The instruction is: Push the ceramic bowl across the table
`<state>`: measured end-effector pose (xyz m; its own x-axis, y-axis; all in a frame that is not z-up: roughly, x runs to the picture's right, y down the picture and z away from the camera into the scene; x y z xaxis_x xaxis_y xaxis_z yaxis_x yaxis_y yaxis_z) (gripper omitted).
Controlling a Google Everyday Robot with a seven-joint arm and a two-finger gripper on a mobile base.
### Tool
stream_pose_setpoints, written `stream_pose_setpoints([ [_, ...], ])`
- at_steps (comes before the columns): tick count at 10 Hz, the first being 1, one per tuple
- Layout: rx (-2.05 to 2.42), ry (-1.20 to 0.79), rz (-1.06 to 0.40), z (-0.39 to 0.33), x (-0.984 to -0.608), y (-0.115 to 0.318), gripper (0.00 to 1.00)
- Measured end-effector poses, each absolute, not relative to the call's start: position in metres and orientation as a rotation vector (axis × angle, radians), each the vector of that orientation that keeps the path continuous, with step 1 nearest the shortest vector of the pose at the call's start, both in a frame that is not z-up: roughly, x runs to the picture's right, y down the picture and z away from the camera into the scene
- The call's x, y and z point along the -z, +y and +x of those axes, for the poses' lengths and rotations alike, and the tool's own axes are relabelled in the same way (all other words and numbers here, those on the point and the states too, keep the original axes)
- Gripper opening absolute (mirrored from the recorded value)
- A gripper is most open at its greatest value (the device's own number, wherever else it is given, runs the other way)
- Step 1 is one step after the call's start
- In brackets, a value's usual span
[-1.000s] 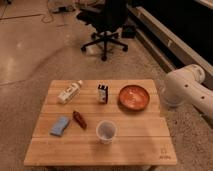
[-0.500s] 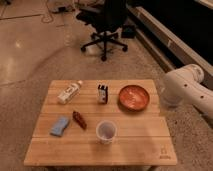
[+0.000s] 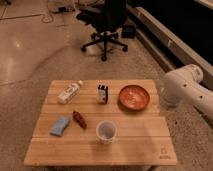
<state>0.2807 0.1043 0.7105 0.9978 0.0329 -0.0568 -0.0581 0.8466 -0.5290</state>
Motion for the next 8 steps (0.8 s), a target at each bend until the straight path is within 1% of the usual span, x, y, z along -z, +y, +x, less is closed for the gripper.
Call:
stream_pose_setpoints([
  [2, -0.043, 0.043, -0.554, 0.277, -0.716, 0.102, 0.41],
  [4, -0.049, 0.047, -0.559, 0.280, -0.711, 0.105, 0.41],
  [8, -0.046, 0.045, -0.559, 0.268, -0.732, 0.108, 0.41],
])
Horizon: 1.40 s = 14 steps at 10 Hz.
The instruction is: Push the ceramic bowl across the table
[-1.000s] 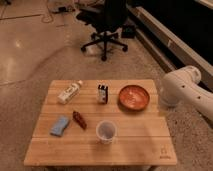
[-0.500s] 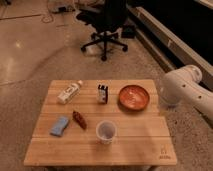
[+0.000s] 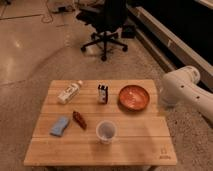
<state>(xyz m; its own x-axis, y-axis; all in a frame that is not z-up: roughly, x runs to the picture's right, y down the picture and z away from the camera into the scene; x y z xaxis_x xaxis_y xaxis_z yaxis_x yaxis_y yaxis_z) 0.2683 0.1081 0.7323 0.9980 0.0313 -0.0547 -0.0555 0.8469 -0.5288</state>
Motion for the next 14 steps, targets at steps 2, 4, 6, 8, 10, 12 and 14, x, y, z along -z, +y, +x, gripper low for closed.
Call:
stream_pose_setpoints([
  [2, -0.048, 0.050, -0.560, 0.273, -0.724, 0.107, 0.41],
  [4, -0.045, 0.045, -0.559, 0.277, -0.722, 0.105, 0.41],
  [6, -0.046, 0.045, -0.558, 0.272, -0.726, 0.108, 0.41],
  [8, -0.019, 0.036, -0.548, 0.271, -0.722, 0.106, 0.41],
  [10, -0.014, 0.031, -0.547, 0.273, -0.732, 0.103, 0.41],
  [12, -0.019, 0.034, -0.552, 0.272, -0.727, 0.107, 0.41],
  [14, -0.017, 0.033, -0.549, 0.267, -0.725, 0.105, 0.41],
])
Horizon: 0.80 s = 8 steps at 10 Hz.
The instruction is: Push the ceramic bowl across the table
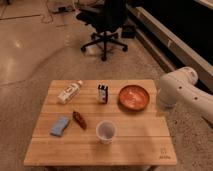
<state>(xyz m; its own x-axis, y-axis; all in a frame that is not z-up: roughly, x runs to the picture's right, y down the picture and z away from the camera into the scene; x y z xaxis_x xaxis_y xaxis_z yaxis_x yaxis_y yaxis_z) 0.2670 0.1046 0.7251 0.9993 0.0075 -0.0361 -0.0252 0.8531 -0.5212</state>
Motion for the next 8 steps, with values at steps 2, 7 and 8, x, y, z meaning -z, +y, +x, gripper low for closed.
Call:
stream_pose_setpoints([
  [2, -0.015, 0.035, -0.548, 0.271, -0.728, 0.104, 0.41],
  [7, -0.011, 0.032, -0.545, 0.278, -0.731, 0.100, 0.41],
  [8, -0.011, 0.034, -0.547, 0.279, -0.729, 0.103, 0.41],
])
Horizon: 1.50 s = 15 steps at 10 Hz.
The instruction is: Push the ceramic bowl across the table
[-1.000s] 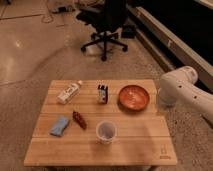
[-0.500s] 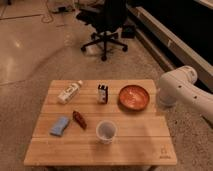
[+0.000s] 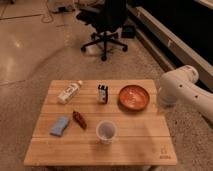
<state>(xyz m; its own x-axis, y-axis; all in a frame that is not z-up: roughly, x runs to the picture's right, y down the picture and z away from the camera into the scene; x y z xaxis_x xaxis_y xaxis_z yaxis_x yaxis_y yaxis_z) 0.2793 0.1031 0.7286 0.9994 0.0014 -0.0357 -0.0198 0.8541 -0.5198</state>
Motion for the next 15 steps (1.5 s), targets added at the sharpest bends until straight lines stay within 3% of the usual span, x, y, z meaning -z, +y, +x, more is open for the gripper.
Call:
stream_pose_setpoints([
  [15, 0.047, -0.001, -0.541, 0.2725, -0.7352, 0.0986, 0.41],
])
